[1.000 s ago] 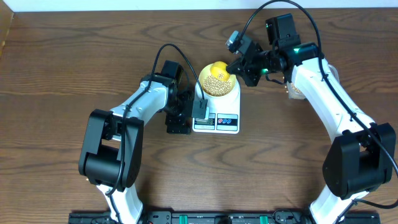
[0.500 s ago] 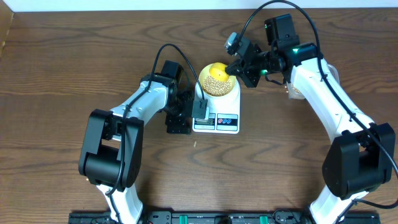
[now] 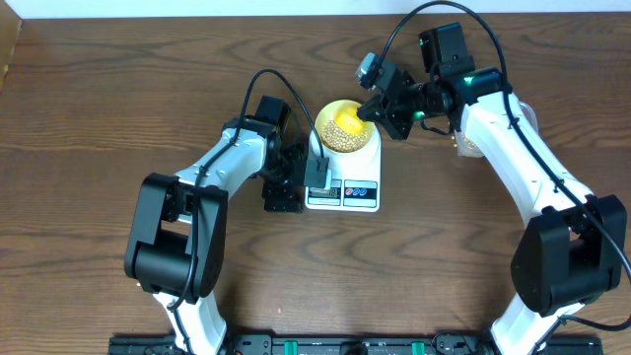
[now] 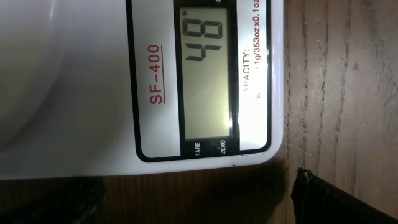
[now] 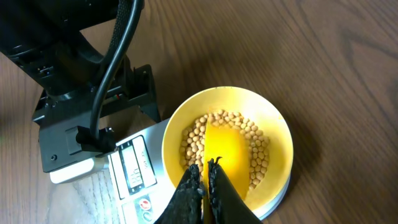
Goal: Scoop item into bowl and weigh 50g on scale
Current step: 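Tilt and shake the scoop with right gripper to trickle soybeans into bowl, then move the yellow scoop with the right gripper back to the soybean tub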
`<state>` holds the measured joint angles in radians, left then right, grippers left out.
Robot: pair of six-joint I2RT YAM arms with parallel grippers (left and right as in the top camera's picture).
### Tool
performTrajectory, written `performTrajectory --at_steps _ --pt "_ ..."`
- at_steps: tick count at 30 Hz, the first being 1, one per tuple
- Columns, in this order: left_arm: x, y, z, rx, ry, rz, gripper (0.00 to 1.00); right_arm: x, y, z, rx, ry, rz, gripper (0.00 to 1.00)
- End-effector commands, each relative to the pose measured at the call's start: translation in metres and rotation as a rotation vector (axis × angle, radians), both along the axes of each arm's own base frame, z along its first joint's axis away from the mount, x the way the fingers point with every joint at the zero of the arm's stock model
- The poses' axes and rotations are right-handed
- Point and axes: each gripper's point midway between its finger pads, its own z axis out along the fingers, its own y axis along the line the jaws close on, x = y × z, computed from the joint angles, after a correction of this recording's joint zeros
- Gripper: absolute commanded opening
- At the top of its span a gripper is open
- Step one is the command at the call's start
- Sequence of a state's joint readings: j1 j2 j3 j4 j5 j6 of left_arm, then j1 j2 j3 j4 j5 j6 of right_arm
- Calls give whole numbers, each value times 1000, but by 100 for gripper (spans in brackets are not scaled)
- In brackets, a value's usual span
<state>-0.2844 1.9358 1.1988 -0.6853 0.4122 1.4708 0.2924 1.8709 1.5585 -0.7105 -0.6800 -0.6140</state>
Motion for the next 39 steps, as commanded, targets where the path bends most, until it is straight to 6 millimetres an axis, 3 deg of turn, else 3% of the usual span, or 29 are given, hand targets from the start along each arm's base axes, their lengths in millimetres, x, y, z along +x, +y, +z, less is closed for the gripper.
performTrajectory --at_steps 1,12,18,23,26,30,34,39 --pt "-9 -4 -5 -12 28 -23 98 -1 5 14 17 -37 20 4" --pt "-9 -4 -5 -12 28 -23 98 5 6 17 32 -34 -13 1" --pt "-9 -4 -5 -12 28 -23 98 26 12 45 159 -54 -91 1" --pt "-9 -4 -5 -12 28 -23 98 20 3 84 338 -4 -61 1" --pt "-9 -4 -5 -12 28 -23 98 19 -21 101 395 49 -109 1" --pt "-9 -4 -5 -12 28 -23 98 24 -74 106 400 114 -261 1" --pt "-9 -4 -5 -12 28 -23 98 26 -127 100 393 196 -431 1" --pt "-9 -4 -5 -12 28 -23 98 31 -202 80 292 283 -784 1"
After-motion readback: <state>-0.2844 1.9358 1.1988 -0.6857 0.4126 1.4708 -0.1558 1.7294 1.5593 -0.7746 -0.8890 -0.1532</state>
